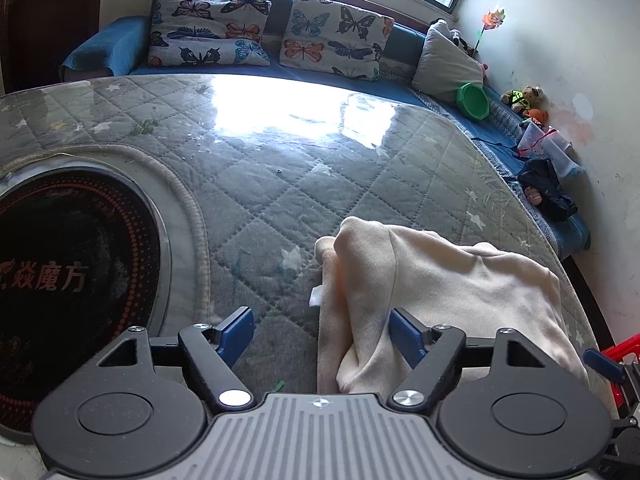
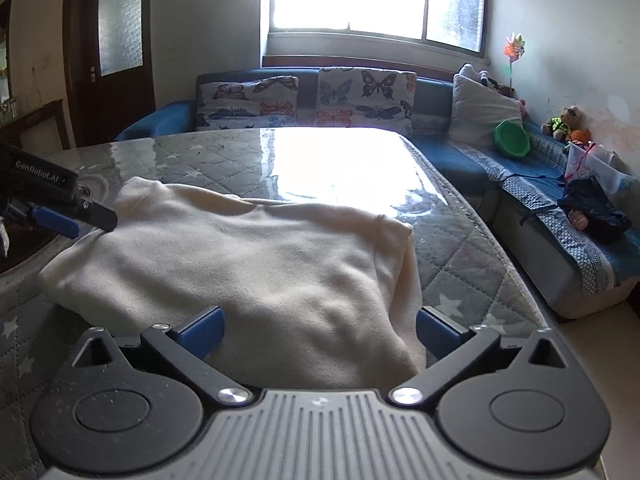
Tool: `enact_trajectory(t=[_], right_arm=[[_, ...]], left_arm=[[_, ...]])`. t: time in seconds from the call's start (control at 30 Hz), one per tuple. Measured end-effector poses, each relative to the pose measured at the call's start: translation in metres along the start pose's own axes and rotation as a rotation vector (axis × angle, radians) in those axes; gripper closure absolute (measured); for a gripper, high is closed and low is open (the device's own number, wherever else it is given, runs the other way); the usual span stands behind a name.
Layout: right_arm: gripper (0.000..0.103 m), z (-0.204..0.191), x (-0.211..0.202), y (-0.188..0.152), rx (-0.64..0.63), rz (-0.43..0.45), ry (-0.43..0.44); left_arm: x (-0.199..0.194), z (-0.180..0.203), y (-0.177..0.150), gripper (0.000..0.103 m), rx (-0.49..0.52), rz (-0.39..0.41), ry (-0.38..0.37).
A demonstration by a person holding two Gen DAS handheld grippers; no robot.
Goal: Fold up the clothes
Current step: 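Open both grippers and release the folded shirt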
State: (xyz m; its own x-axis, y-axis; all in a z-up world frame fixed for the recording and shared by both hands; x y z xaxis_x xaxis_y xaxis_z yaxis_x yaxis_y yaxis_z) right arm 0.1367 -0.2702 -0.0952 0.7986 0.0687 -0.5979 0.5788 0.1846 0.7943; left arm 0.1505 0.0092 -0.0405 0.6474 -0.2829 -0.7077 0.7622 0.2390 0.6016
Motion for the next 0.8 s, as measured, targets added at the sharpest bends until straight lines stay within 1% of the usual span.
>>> enact_trajectory(t=[0.17, 0.23, 0.37, 0.43, 0.53, 0.8], right_arm=[[0.000, 0.001, -0.006, -0.002, 0.018, 0.001, -0.007], [0.000, 0.001, -0.008, -0.003, 0.021, 0.002, -0.010], [0.000, 0.000, -0.012, -0.005, 0.027, -0.002, -0.006], [0.000, -0.001, -0.016, -0.008, 0.028, -0.002, -0.010], [0.000, -0.001, -0.020, -0.010, 0.035, -0.002, -0.010], [0.000, -0.005, -0.033, -0.019, 0.058, -0.010, 0.002]], left_arm=[[-0.005, 0.000, -0.008, 0.022, 0.008, -0.001, 0.002], [-0.007, 0.001, -0.011, 0.019, 0.010, -0.002, 0.000], [-0.012, 0.004, -0.018, 0.018, 0.021, -0.004, -0.003], [-0.014, 0.005, -0.022, 0.014, 0.027, -0.005, -0.006], [-0.018, 0.007, -0.028, 0.012, 0.032, -0.007, -0.012], [-0.026, 0.009, -0.043, 0.009, 0.050, -0.013, -0.008]])
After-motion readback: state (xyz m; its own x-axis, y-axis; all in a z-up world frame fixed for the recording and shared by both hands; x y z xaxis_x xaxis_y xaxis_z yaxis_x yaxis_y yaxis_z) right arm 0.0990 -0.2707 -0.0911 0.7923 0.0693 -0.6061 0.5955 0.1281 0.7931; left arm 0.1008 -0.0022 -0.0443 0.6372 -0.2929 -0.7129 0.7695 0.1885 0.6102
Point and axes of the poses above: each gripper's, at about its wrist camera, not at the fingertips, and x roughly the way its jaws point, z to its right, y to its top, the point moved 4 cm from there along x, roughly the way its jaws point, and after that the axes turned 8 degrees about -y, right-handed, at the moved point
